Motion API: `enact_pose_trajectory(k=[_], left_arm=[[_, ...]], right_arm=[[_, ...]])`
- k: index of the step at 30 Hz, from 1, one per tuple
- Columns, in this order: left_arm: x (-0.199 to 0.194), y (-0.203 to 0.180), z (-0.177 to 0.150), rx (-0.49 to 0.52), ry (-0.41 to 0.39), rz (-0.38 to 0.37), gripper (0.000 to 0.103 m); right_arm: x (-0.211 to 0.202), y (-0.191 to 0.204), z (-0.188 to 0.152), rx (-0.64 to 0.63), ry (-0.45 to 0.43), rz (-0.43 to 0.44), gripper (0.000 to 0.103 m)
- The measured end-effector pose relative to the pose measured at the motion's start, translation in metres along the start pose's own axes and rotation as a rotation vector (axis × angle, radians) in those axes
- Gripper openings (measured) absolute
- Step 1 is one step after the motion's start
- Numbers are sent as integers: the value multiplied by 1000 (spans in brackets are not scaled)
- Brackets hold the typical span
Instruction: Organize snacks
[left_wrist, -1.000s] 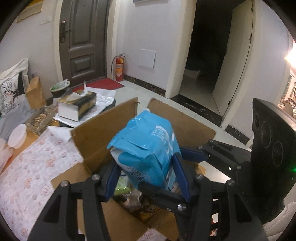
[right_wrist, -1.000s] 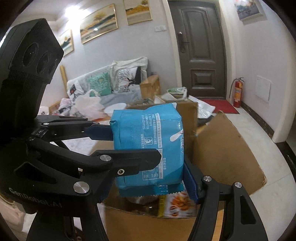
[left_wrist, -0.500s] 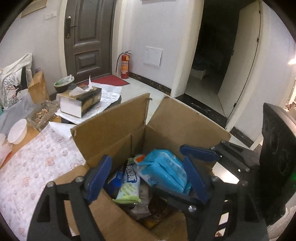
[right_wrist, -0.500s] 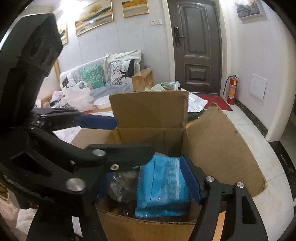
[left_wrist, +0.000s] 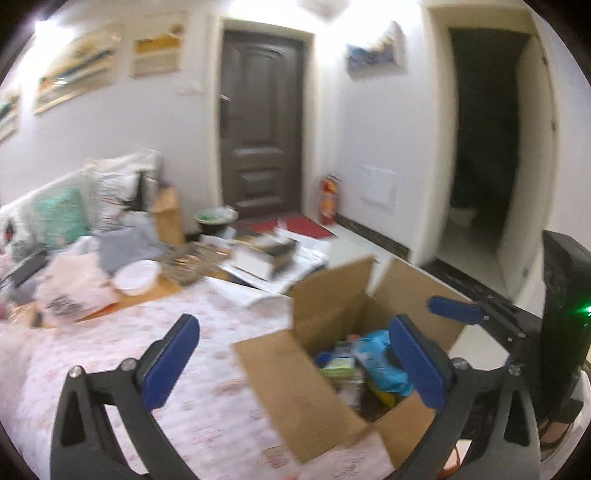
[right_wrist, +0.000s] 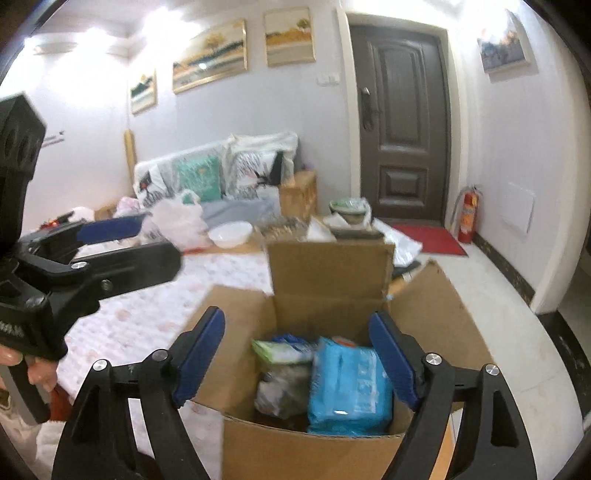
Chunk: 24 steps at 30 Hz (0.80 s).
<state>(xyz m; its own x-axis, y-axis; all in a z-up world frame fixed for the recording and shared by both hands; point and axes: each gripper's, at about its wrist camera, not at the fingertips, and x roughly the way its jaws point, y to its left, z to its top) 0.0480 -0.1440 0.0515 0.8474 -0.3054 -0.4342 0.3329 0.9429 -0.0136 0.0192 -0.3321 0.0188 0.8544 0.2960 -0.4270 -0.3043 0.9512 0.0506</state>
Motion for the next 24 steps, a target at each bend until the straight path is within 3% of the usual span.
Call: enact_pose_trajectory(k=[3,11,24], left_arm=[[-21,13,-12,-31,-37,108,102],[-37,54,-48,-125,-10,217,102],[-41,69,-58,-161,1,252,102]], right_arm=[[-12,9,1,-10,-61,31,83],[-27,32,-11,-44,-141,107,95],[-22,46,-20,-39,-138,118,97]])
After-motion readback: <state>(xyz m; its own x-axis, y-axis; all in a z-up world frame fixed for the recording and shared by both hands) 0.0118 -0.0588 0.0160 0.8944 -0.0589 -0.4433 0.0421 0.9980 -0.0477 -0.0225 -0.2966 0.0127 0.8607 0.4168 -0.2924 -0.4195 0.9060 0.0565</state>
